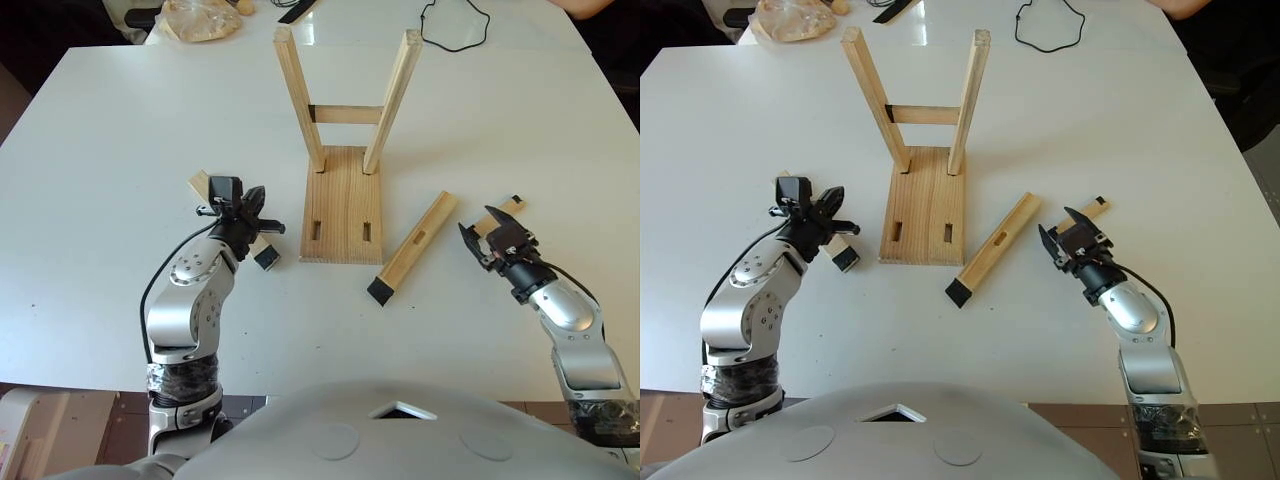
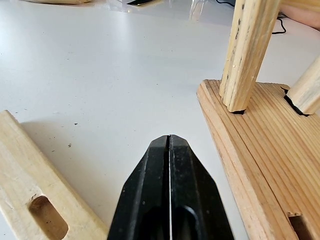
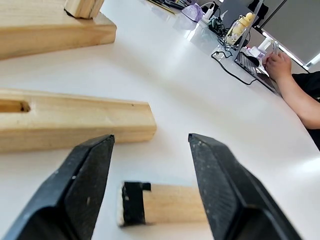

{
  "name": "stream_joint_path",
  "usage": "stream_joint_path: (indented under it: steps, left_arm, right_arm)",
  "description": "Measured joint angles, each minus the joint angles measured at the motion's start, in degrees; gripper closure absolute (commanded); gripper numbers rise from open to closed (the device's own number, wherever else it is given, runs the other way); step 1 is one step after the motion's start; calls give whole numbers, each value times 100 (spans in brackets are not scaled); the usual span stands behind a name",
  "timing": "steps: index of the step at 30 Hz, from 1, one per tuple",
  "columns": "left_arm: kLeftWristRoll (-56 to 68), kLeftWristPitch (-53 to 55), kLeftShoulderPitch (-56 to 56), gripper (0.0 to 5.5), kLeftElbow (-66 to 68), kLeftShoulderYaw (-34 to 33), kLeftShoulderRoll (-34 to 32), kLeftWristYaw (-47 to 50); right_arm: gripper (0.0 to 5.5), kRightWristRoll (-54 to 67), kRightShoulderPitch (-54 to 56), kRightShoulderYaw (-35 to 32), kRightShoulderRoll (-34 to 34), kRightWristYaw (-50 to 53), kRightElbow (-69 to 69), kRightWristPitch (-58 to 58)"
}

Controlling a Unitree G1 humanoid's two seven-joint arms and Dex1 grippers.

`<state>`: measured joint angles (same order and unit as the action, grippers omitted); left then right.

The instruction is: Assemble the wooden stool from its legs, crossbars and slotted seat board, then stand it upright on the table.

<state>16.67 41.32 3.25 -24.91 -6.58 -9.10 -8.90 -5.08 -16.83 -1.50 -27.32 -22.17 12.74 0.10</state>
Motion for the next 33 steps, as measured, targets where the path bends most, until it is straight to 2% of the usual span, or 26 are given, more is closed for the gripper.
stream_joint_path:
  steps: [10, 22, 26, 33]
  left_arm:
    - [1, -93, 1, 550, 38, 28, 32, 1]
    - [1, -104, 3, 550, 53, 47, 32, -5]
    - [2, -120, 54, 550, 53, 48, 40, -3]
    - [2, -203, 211, 550, 42, 110, 85, 4]
  right_arm:
    - [277, -311, 146, 348, 28, 0, 104, 657]
    - [277, -608, 101, 331, 18, 417, -395, 263]
    - [277, -594, -70, 118, -32, 463, -477, 58]
    - [277, 8, -507, -713, -215, 472, -1031, -619]
